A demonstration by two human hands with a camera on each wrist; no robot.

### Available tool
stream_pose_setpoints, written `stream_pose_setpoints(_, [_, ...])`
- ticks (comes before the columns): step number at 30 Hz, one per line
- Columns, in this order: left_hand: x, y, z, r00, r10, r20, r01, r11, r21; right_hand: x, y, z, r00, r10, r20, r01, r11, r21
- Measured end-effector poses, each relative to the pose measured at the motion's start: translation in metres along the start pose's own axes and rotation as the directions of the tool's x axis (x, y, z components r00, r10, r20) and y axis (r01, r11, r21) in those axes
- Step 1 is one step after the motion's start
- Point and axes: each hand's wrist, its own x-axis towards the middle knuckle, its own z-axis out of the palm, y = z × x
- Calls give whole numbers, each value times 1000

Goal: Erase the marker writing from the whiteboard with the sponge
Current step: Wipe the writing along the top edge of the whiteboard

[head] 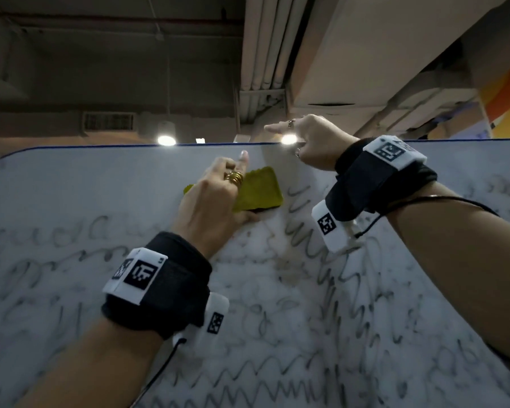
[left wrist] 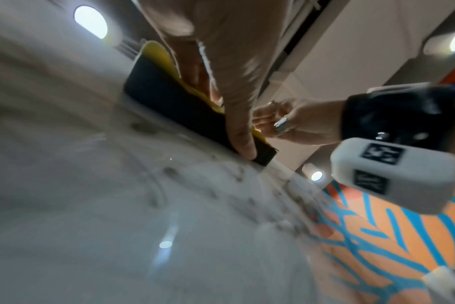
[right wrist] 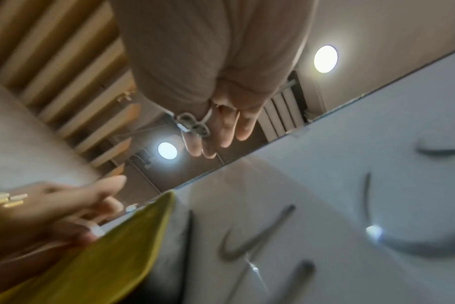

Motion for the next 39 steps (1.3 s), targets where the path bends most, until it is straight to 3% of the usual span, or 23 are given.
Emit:
stream_pose_setpoints(2, [1, -1, -3, 1000, -5, -15, 4, 998, -60, -15, -1, 0, 996, -85, -37, 84, 996, -22])
stream_pose_setpoints(7, [6, -1, -11, 997, -20, -80, -2, 965, -262, -54, -3, 16, 983, -175, 64, 179, 982, -58])
stream_pose_setpoints(17, [22, 16, -21, 993, 94, -76, -116, 917, -382, -62, -8, 8, 940, -341, 7, 333, 914, -233])
stream_pose_setpoints(20, [27, 15, -25, 986, 125, -108, -153, 936, -316, -77, 10, -13, 954, -295, -41, 264, 902, -342])
stream_pose_setpoints(23, [35, 15, -29, 988, 78, -132, -95, 987, -133, -106, 30, -34, 962, -173, -211, 109, 953, -284])
stream_pose_setpoints(27, [53, 26, -26, 994, -65, 88, 55, 992, 116, -131, 40, -32, 951, -58, -304, -17, 971, -238])
stream_pose_setpoints(30, [65, 34, -30, 981, -126, 149, 108, 987, 122, -129, 33, -16, 964, -89, -252, 6, 950, -312])
stream_pose_setpoints(34, [67, 39, -36, 968, -163, 190, 146, 984, 100, -113, 8, 10, 939, -139, -313, -14, 897, -441])
stream_pose_setpoints(39, [64, 37, -43, 955, -154, 252, 125, 984, 128, -106, -1, 21, 946, -85, -314, -61, 902, -427])
